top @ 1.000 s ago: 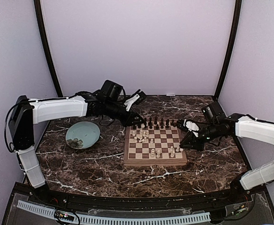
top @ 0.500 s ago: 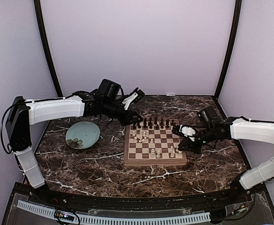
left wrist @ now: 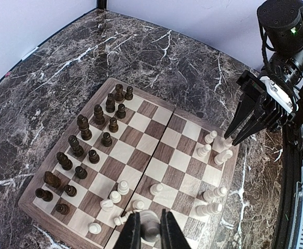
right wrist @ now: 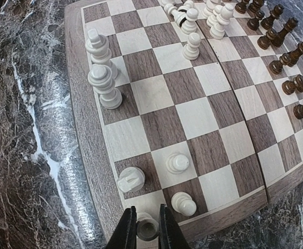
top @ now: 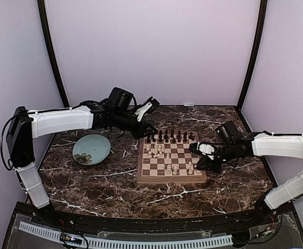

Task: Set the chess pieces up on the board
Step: Place the rook at h1.

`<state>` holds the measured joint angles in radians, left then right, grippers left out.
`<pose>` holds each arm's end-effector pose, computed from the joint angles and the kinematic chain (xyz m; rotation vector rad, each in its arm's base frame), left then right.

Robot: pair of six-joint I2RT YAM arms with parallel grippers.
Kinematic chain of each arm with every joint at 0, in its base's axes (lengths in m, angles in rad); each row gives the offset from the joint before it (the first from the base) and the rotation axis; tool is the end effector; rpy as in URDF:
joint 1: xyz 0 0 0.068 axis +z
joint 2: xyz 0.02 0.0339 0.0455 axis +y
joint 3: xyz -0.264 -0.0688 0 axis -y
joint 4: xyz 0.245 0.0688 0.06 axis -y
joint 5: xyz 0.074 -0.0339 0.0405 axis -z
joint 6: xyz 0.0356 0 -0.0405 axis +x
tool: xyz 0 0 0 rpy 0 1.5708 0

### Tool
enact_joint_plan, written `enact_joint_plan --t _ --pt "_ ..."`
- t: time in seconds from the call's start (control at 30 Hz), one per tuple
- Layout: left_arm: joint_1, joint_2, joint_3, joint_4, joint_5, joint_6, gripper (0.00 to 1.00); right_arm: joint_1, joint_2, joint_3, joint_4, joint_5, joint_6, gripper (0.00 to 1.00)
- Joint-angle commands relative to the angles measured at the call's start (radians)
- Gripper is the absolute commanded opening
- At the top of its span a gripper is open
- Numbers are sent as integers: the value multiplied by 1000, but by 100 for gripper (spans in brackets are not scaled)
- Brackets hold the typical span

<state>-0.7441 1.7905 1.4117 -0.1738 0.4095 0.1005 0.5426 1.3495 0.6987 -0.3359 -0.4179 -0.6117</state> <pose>0.2980 -0.2936 0.2803 1.1169 1.8730 -0.8092 0.2084 0.1425 0.1815 -1.4985 2.0092 0.5041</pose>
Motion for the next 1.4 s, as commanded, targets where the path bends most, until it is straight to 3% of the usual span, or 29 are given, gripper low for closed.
enact_joint_plan --t 0.0,0.43,1.0,1.37 --pt "5 -53 -10 2 4 5 9 19 14 -8 44 3 4 13" --pt "5 -60 -9 -2 11 5 9 34 44 -10 74 54 24 15" --pt "6 -59 -10 -5 11 8 9 37 17 -10 39 32 23 26" --pt "4 -73 -4 -5 29 1 10 13 -41 125 -108 3 67 29"
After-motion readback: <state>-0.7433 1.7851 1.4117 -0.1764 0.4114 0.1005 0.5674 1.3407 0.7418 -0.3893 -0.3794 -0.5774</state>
